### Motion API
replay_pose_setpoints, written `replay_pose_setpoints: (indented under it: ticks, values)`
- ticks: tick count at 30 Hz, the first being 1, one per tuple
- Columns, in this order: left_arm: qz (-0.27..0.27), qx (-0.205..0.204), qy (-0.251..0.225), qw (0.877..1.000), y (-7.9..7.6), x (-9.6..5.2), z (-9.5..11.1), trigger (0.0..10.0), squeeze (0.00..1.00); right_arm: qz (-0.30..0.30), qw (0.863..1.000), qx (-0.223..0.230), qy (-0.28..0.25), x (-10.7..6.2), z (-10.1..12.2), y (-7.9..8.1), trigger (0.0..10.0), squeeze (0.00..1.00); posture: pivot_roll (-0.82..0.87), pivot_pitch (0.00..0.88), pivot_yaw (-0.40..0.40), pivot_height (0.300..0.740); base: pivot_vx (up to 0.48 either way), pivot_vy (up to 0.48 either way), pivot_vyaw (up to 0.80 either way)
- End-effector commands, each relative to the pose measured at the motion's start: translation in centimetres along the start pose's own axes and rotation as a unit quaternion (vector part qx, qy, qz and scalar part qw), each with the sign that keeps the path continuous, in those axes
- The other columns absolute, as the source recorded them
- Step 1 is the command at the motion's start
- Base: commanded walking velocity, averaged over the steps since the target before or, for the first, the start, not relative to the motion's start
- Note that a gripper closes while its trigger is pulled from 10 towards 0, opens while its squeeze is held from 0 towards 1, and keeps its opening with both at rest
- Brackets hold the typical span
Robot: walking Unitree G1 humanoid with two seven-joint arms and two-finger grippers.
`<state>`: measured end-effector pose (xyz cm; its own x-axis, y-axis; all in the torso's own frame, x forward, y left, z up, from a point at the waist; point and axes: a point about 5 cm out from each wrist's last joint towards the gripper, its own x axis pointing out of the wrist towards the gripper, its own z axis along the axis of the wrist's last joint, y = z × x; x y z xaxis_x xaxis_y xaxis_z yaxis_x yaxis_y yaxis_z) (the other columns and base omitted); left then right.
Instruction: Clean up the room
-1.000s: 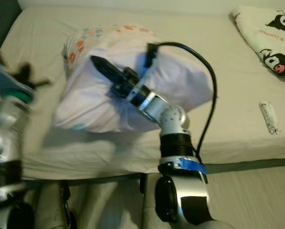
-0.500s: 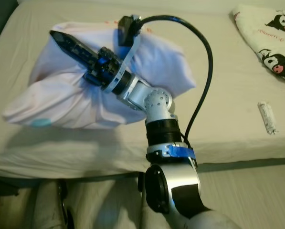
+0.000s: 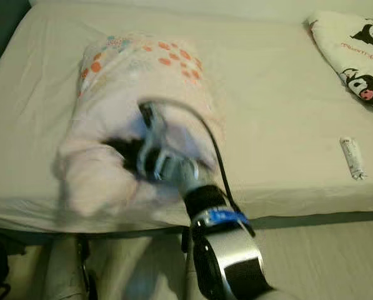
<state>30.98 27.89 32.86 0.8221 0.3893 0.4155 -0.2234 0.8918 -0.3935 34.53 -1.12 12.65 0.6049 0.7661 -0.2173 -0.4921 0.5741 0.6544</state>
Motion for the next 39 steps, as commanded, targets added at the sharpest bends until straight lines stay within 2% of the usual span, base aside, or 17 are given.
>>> replay_pose_setpoints:
  ticks: [1,2,4,5,7,8,9,10,16,19,20,21,22,31,33,35,39]
  values:
    - [-0.044,0.013,0.043,0.998,-1.3,-0.6,-1.7,10.0,0.0,-0.055,0.996,-0.065,0.027,0.6,-3.3,0.7,10.0,1.0,0.02,0.108,-0.037,0.546,0.0,0.0,0.0]
    - [-0.064,0.029,0.077,0.995,-1.8,-0.9,-2.8,10.0,0.0,-0.064,0.989,-0.132,0.02,0.0,-2.7,0.8,10.0,1.0,0.02,0.104,-0.035,0.546,0.0,0.0,0.0]
    - [-0.064,0.029,0.077,0.995,-1.8,-0.9,-2.8,10.0,0.0,-0.064,0.989,-0.132,0.02,0.0,-2.7,0.8,10.0,1.0,0.02,0.104,-0.035,0.546,0.0,0.0,0.0]
    - [-0.088,0.045,0.122,0.988,-2.4,-1.5,-4.5,10.0,0.0,-0.084,0.965,-0.247,0.013,-1.0,-1.7,1.0,10.0,1.0,0.01,0.102,-0.033,0.546,0.0,0.0,0.0]
    - [-0.088,0.045,0.122,0.988,-2.4,-1.5,-4.5,10.0,0.0,-0.084,0.965,-0.247,0.013,-1.0,-1.7,1.0,10.0,1.0,0.01,0.102,-0.033,0.546,0.0,0.0,0.0]
    - [-0.108,0.058,0.155,0.98,-3.0,-2.2,-5.8,10.0,0.0,-0.107,0.937,-0.334,0.011,-2.0,-1.0,1.0,10.0,1.0,0.01,0.098,-0.032,0.546,0.0,0.0,0.0]
    - [-0.126,0.065,0.208,0.968,-3.5,-3.3,-7.7,10.0,0.0,-0.127,0.906,-0.404,0.008,-3.4,-0.6,0.7,10.0,0.67,0.01,0.099,-0.031,0.546,0.0,0.0,0.0]
    - [-0.138,0.073,0.241,0.958,-3.8,-4.2,-9.0,10.0,0.0,-0.138,0.885,-0.444,0.01,-4.5,-0.5,0.6,10.0,0.0,0.01,0.099,-0.03,0.546,0.0,0.0,0.0]
    - [-0.145,0.063,0.327,0.932,-3.9,-6.5,-12.0,10.0,0.0,-0.15,0.866,-0.477,-0.026,-8.6,-0.6,0.3,10.0,0.0,-0.02,0.102,-0.015,0.546,0.0,0.0,0.0]
    - [-0.139,0.067,0.366,0.918,-3.2,-7.3,-13.5,10.0,0.0,-0.067,0.868,-0.487,-0.069,-11.0,-0.7,2.3,10.0,0.0,-0.04,0.105,0.001,0.546,0.0,0.0,0.0]
    - [-0.137,0.073,0.375,0.914,-2.7,-7.4,-13.9,10.0,0.17,-0.024,0.874,-0.475,-0.102,-12.5,-0.3,3.2,10.0,0.0,-0.06,0.105,0.012,0.546,0.0,0.0,0.0]
    - [-0.137,0.073,0.375,0.914,-2.7,-7.4,-13.9,10.0,0.17,-0.024,0.874,-0.475,-0.102,-12.5,-0.3,3.2,10.0,0.0,-0.06,0.105,0.012,0.546,0.0,0.0,0.0]
    - [-0.137,0.076,0.381,0.911,-2.4,-7.3,-14.1,10.0,0.96,-0.009,0.869,-0.477,-0.13,-13.7,0.4,3.8,10.0,0.0,-0.06,0.106,0.017,0.546,0.0,0.0,0.0]
    - [-0.173,0.055,0.376,0.909,-2.7,-6.8,-13.2,10.0,1.0,-0.041,0.856,-0.439,-0.27,-17.1,4.7,5.2,10.0,0.0,-0.08,0.101,0.036,0.546,0.0,0.0,0.0]
    - [-0.182,0.048,0.373,0.909,-2.9,-6.8,-12.9,10.0,1.0,-0.029,0.874,-0.425,-0.233,-17.2,3.8,5.1,10.0,0.0,-0.07,0.102,0.035,0.546,0.0,0.0,0.0]
    - [-0.196,0.05,0.366,0.909,-2.9,-7.0,-12.1,10.0,1.0,-0.025,0.895,-0.431,-0.11,-18.0,0.5,4.0,10.0,0.0,-0.07,0.106,0.023,0.546,0.0,0.0,0.0]
    - [-0.203,0.051,0.363,0.908,-2.8,-7.1,-11.7,10.0,1.0,-0.029,0.898,-0.432,-0.081,-18.8,-0.6,3.6,10.0,0.0,-0.07,0.107,0.024,0.546,0.0,0.0,0.0]
